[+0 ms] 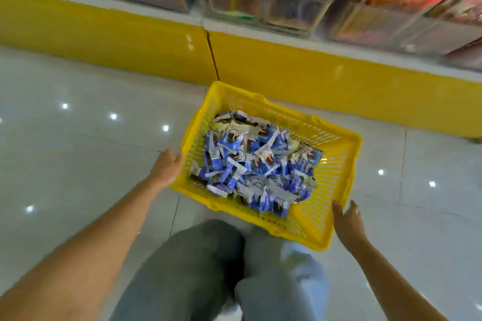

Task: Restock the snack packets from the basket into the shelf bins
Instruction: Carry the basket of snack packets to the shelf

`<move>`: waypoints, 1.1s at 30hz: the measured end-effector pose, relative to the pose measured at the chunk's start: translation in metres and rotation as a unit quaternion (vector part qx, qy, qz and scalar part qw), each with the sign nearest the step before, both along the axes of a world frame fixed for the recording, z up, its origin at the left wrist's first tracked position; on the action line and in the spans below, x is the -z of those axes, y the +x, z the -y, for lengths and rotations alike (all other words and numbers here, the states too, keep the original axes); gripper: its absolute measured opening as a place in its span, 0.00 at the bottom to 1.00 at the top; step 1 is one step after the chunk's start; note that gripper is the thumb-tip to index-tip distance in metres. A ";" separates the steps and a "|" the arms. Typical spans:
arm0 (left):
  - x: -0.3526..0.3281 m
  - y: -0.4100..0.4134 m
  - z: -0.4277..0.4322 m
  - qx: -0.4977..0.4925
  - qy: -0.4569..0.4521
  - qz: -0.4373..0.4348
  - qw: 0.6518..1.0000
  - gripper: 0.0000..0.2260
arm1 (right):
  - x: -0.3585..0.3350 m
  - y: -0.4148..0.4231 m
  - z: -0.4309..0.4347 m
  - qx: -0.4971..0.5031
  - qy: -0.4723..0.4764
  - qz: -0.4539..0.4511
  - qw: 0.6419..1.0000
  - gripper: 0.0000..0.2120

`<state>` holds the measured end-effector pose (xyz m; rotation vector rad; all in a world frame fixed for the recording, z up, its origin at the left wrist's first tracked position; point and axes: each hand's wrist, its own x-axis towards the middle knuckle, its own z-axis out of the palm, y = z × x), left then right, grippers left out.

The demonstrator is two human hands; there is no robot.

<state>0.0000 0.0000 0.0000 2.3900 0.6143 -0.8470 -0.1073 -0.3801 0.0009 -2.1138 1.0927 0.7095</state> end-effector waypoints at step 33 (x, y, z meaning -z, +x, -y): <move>-0.261 -0.150 -0.186 -0.356 0.018 0.013 0.934 0.28 | -0.287 0.114 -0.166 -0.219 -0.069 0.041 0.972 0.36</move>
